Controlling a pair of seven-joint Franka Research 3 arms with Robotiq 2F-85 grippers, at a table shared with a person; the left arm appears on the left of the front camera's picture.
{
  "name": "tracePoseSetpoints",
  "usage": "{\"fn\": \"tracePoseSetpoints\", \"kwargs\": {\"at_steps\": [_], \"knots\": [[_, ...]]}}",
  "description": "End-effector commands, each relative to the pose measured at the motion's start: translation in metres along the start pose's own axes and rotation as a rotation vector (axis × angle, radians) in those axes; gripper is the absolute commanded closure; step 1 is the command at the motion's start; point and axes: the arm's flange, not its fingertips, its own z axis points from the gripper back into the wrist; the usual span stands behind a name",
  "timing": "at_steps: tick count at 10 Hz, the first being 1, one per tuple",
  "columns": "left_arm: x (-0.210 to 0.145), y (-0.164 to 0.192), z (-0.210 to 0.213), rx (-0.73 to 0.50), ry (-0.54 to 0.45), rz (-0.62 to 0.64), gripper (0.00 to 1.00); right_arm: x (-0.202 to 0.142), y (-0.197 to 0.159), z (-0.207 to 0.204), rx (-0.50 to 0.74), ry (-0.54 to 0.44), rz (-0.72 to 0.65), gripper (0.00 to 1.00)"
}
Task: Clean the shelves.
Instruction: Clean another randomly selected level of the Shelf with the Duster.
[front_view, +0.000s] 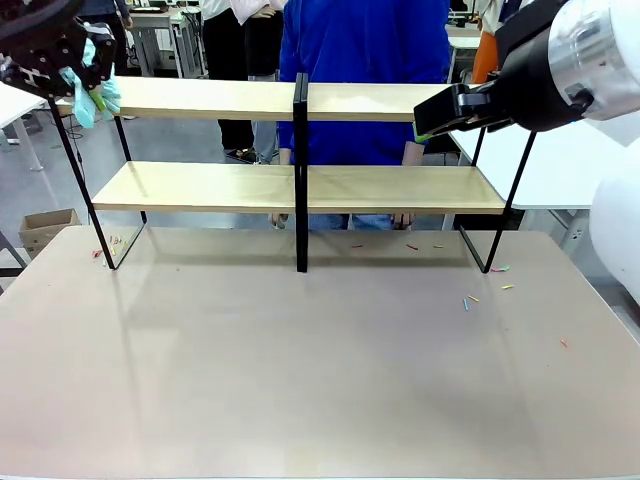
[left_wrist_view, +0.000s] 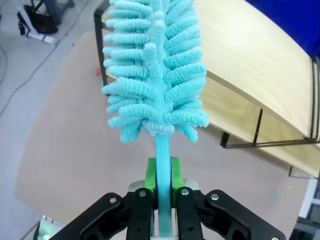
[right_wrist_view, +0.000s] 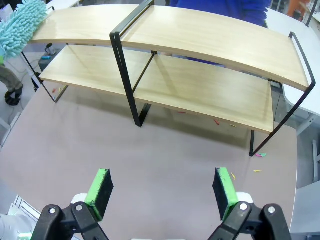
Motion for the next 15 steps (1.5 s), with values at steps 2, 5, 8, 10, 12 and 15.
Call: {"fn": "tracePoseSetpoints", "kwargs": {"at_steps": [2,5,8,10,12,15], "knots": [[0.000,0.015,0.002,-0.137,0.017,-0.066,0.87,0.000,0.000,-0.001,0.005,-0.001,-0.004,0.00],[-0.005,0.023,0.015,-0.325,0.045,-0.196,0.87,0.000,0.000,-0.001,0.005,-0.001,-0.004,0.00],[-0.004,0.069,0.055,-0.650,0.098,-0.515,0.87,0.000,0.000,-0.001,0.005,-0.001,-0.004,0.00],[0.050,0.120,0.084,-0.810,-0.089,-0.528,0.87,0.000,0.000,-0.001,0.005,-0.001,-0.004,0.00],[0.058,0.142,0.090,-0.883,-0.097,-0.587,0.87,0.000,0.000,-0.001,0.005,-0.001,-0.004,0.00],[0.066,0.198,0.096,-0.977,-0.113,-0.416,0.87,0.000,0.000,-0.001,0.005,-0.001,-0.004,0.00]]}}
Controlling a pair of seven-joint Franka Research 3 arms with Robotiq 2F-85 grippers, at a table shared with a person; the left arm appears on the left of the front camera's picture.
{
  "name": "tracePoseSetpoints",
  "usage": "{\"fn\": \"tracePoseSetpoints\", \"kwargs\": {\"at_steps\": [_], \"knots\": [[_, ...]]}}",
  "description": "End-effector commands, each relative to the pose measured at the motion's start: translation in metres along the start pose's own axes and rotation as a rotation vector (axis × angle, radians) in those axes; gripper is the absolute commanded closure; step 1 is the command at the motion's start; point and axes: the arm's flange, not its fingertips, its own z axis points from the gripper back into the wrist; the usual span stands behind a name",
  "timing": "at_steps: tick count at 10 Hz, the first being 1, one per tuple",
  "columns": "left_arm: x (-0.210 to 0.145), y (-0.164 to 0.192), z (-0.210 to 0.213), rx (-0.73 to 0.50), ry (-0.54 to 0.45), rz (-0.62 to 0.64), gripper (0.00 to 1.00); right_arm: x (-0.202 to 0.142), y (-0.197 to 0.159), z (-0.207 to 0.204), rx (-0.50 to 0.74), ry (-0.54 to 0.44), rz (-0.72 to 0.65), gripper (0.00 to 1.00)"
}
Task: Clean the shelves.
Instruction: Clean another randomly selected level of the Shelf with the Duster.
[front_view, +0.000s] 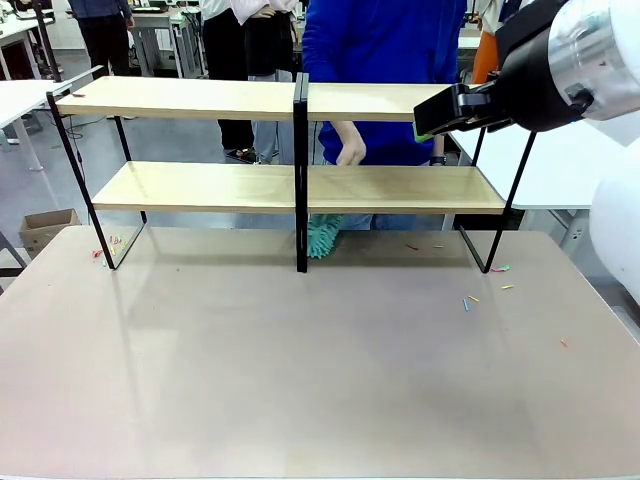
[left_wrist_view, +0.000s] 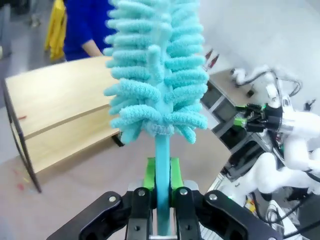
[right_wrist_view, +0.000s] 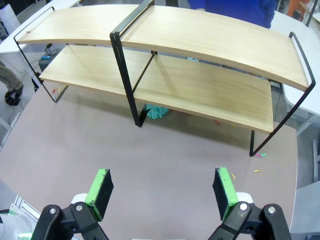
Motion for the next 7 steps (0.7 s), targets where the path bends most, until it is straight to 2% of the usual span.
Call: {"fn": "tracePoseSetpoints", "kwargs": {"at_steps": [1,5,6,7], "knots": [[0.005,-0.010,-0.013,0.038,0.030,-0.052,0.87,0.000,0.000,-0.001,0.005,-0.001,-0.003,0.00],[0.005,-0.010,-0.013,0.038,0.030,-0.052,0.87,0.000,0.000,-0.001,0.005,-0.001,-0.003,0.00],[0.002,-0.009,-0.016,0.052,0.046,-0.022,0.87,0.000,0.000,-0.001,0.005,-0.001,-0.003,0.00],[0.009,-0.010,-0.028,0.019,0.123,-0.054,0.87,0.000,0.000,-0.001,0.005,-0.001,-0.003,0.00]]}}
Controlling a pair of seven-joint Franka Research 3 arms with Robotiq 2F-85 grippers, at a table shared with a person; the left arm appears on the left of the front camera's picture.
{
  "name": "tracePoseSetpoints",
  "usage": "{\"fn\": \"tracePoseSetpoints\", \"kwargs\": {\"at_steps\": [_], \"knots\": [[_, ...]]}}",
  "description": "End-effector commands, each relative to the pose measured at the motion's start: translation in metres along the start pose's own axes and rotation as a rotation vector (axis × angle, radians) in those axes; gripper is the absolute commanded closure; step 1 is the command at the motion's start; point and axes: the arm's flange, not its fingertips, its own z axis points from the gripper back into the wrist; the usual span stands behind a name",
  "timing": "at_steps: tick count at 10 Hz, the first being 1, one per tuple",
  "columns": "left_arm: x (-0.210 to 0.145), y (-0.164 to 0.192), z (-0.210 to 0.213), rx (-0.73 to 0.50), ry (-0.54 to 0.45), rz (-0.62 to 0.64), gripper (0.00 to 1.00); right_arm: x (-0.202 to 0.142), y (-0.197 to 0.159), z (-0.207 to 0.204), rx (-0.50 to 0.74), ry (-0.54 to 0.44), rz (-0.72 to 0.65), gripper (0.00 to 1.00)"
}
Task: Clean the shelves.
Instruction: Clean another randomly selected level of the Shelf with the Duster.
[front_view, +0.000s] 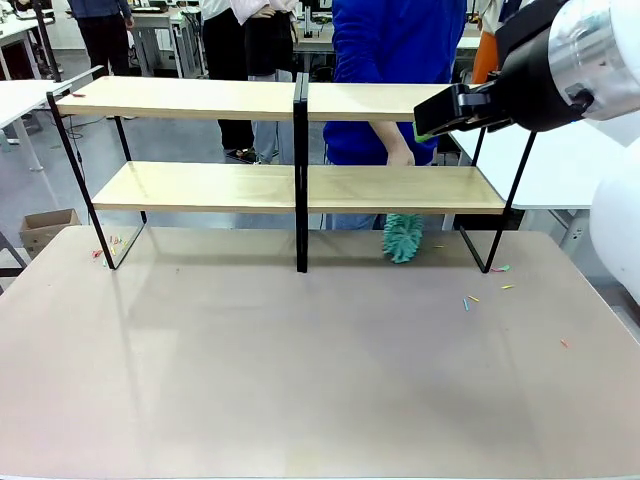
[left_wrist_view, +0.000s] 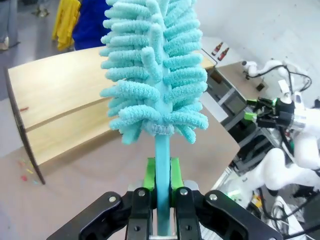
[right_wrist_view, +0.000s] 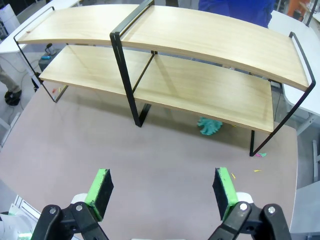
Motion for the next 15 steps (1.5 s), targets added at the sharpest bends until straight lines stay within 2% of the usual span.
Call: {"fn": "tracePoseSetpoints", "kwargs": {"at_steps": [1,3,5,6,9,10,11,13,15], "knots": [[0.011,-0.004,-0.033,-0.018,0.137,-0.053,0.87,0.000,0.000,-0.001,0.005,-0.001,-0.004,0.00],[0.000,-0.017,-0.083,0.136,0.328,0.045,0.87,0.000,0.000,-0.001,0.005,-0.001,-0.004,0.00],[-0.009,-0.032,-0.100,0.233,0.443,0.114,0.87,0.000,0.000,-0.001,0.005,-0.001,-0.004,0.00],[-0.006,-0.009,-0.098,0.128,0.318,0.035,0.87,0.000,0.000,-0.001,0.005,-0.001,-0.004,0.00],[-0.006,-0.009,-0.098,0.128,0.318,0.035,0.87,0.000,0.000,-0.001,0.005,-0.001,-0.004,0.00],[-0.008,-0.011,-0.103,0.173,0.360,0.059,0.87,0.000,0.000,-0.001,0.005,-0.001,-0.004,0.00],[-0.016,-0.023,-0.104,0.242,0.301,0.112,0.87,0.000,0.000,-0.001,0.005,-0.001,-0.004,0.00],[-0.049,-0.068,-0.089,0.351,0.353,0.111,0.87,0.000,0.000,-0.001,0.005,-0.001,-0.004,0.00],[-0.069,-0.088,-0.076,0.530,0.415,0.206,0.87,0.000,0.000,-0.001,0.005,-0.001,-0.004,0.00]]}}
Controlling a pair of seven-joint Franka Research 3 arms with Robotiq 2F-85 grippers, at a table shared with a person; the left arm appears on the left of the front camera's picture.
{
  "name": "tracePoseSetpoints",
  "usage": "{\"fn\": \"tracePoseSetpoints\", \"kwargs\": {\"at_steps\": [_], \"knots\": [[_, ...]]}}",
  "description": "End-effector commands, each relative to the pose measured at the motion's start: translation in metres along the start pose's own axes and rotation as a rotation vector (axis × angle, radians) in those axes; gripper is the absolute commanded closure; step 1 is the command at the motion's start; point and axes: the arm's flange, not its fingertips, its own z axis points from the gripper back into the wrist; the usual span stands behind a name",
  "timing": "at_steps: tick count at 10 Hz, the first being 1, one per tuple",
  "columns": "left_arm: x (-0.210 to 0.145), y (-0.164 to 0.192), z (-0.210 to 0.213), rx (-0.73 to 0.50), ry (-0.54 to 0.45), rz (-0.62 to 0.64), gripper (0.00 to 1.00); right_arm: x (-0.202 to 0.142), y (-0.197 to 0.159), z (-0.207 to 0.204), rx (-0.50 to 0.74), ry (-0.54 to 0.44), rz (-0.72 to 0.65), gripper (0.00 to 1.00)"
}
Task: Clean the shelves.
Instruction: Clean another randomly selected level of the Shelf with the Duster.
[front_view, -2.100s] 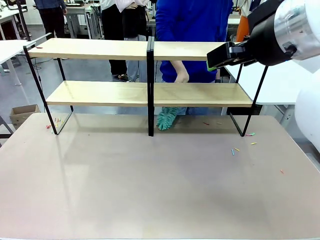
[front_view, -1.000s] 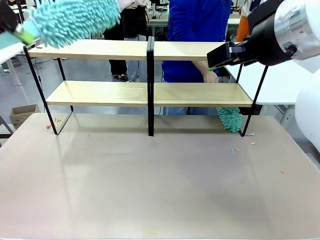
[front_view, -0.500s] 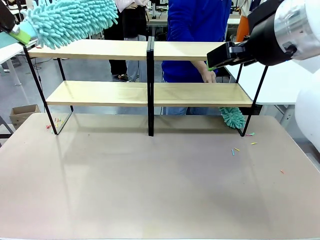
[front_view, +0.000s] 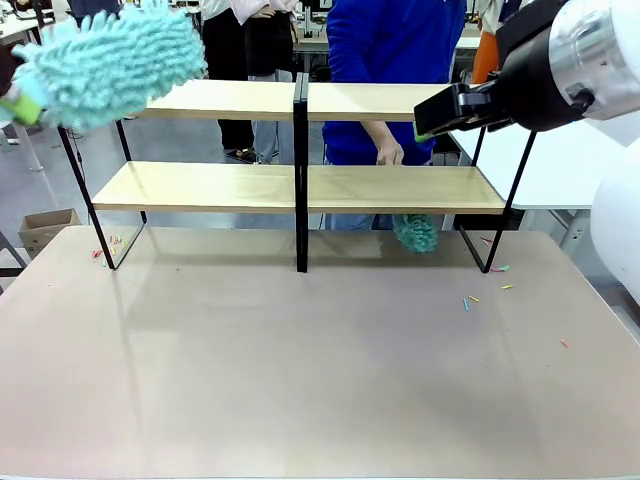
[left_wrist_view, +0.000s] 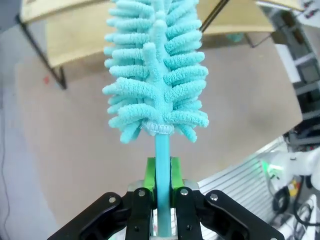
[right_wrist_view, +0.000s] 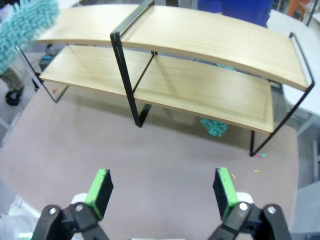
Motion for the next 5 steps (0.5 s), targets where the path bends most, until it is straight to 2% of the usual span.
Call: {"fn": "tracePoseSetpoints", "kwargs": {"at_steps": [1,3,5], "knots": [[-0.024,-0.006,0.006,0.145,0.048,0.097,0.87,0.000,0.000,-0.001,0.005,0.000,-0.004,0.00],[-0.013,-0.002,-0.006,0.176,0.024,0.110,0.87,0.000,0.000,-0.001,0.005,0.000,-0.004,0.00],[0.007,0.007,-0.017,0.137,0.022,0.044,0.87,0.000,0.000,-0.001,0.005,0.000,-0.004,0.00]]}}
